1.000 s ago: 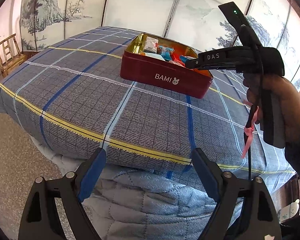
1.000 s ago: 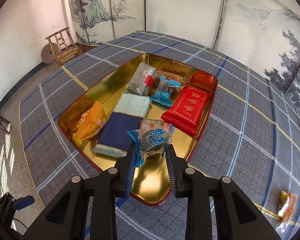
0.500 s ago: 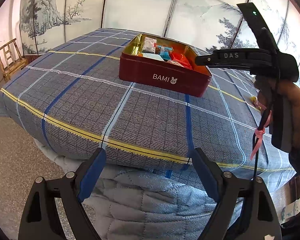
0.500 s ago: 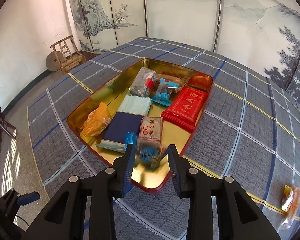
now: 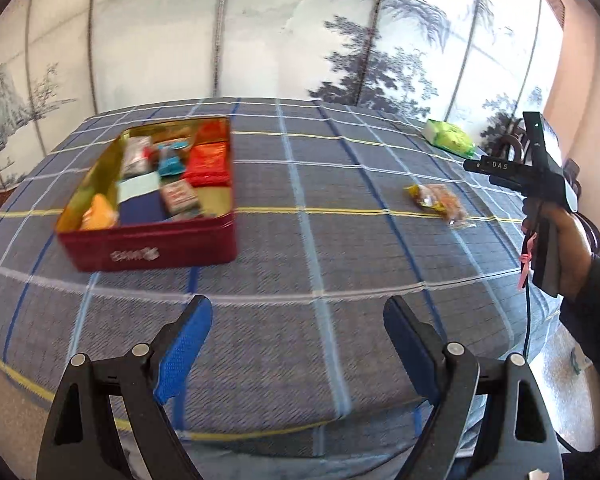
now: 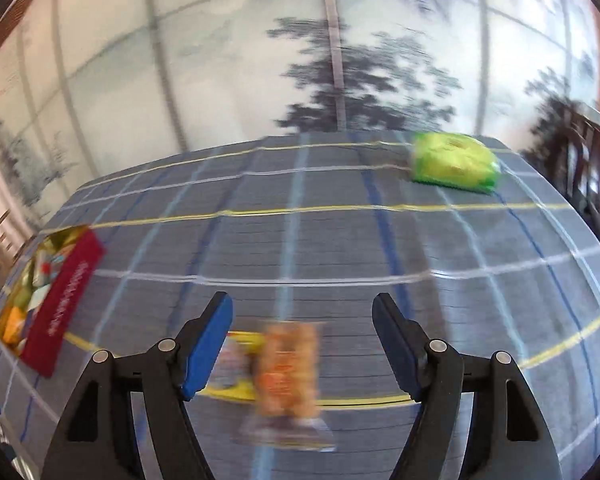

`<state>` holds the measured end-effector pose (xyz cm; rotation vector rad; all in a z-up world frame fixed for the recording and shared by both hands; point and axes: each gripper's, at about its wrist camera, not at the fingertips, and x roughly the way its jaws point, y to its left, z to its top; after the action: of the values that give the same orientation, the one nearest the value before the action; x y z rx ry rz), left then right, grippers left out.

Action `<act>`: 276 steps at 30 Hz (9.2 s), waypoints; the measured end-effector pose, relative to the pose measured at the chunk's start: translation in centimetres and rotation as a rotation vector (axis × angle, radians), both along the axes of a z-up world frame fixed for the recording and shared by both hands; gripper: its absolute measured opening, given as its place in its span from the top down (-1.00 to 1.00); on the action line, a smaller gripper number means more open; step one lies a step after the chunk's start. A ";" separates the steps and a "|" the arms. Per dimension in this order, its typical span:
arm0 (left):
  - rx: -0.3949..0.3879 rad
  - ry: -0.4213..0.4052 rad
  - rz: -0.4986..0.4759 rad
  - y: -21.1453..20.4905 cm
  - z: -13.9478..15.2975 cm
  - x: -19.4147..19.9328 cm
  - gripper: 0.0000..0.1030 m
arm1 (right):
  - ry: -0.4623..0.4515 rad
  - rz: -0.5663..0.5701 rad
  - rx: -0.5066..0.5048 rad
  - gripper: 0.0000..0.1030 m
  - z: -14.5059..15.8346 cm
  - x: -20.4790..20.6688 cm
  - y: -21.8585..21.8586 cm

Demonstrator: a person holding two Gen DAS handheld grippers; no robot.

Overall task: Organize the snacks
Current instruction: 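Reach the left tool to the yellow-edged clear pastry packet and grasp it, then carry the yellow-edged packet with the left tool over the tin, then lower the packet into the tin and open the left tool, then reach the right tool to the orange-printed pastry pack and grasp it, then lift the pastry pack with the right tool and carry it over the tin, then lower the pastry pack into the tin and open the right tool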

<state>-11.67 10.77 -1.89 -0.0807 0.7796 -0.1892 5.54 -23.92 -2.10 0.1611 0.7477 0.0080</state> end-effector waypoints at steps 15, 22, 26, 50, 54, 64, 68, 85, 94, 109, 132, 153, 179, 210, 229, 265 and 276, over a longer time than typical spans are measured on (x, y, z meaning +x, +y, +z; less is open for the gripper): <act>0.058 0.091 -0.132 -17.3 -2.4 15.6 -0.14 | -0.006 -0.127 0.336 -0.49 -4.6 -0.8 -13.6; 0.046 0.149 -0.119 -19.0 -3.7 19.3 0.11 | -0.023 -0.126 0.444 -0.53 -5.5 -1.1 -14.9; 0.045 0.169 -0.119 -19.4 -4.1 19.9 0.56 | -0.025 -0.110 0.456 -0.57 -5.5 -1.1 -14.9; 0.218 -0.020 0.021 -11.6 2.6 19.7 0.61 | -0.027 -0.106 0.463 -0.59 -5.6 -1.0 -14.9; 0.216 -0.022 0.056 -9.4 3.0 19.7 0.61 | -0.026 -0.105 0.462 -0.60 -5.6 -1.0 -14.9; 0.206 -0.031 0.139 -3.9 3.8 19.8 0.61 | -0.026 -0.105 0.460 -0.60 -5.6 -1.0 -14.8; 0.203 -0.028 0.171 -1.8 3.9 19.9 0.61 | -0.027 -0.103 0.465 -0.60 -5.5 -1.0 -14.8; 0.207 0.021 0.312 7.3 3.7 19.8 0.61 | -0.028 -0.103 0.467 -0.62 -5.5 -1.0 -14.8; 0.165 0.081 0.378 13.0 2.9 19.7 0.61 | -0.028 -0.103 0.467 -0.64 -5.5 -1.1 -14.7; 0.124 0.147 0.422 16.3 0.9 18.4 0.61 | -0.028 -0.102 0.466 -0.67 -5.3 -1.1 -14.4; 0.152 0.184 0.434 17.0 -2.5 16.9 0.61 | -0.023 -0.101 0.451 -0.68 -5.1 -1.1 -13.7; 0.050 -0.128 0.311 15.2 3.3 10.0 -0.58 | 0.118 0.121 0.010 -0.69 -1.7 -1.7 3.9; -0.086 -0.133 0.308 12.8 0.8 -6.1 -0.69 | 0.061 0.105 -0.144 0.26 1.2 2.3 9.7; -0.094 -0.053 0.326 13.1 -2.3 -10.0 -0.69 | -0.020 0.257 -0.218 0.26 6.8 5.3 25.3; -0.101 -0.016 0.377 14.9 -3.3 -11.3 -0.69 | -0.024 0.423 -0.196 0.26 6.6 3.6 35.6; -0.109 0.055 0.399 16.0 -5.5 -11.0 -0.69 | 0.098 0.527 -0.169 0.26 0.9 2.2 42.7; -0.100 0.066 0.393 15.8 -5.8 -10.7 -0.69 | 0.124 0.515 -0.170 0.26 0.0 2.8 42.5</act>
<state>-22.38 26.57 -7.64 -0.3330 0.8043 0.1489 8.34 18.62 -2.14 -0.1978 0.8930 0.4257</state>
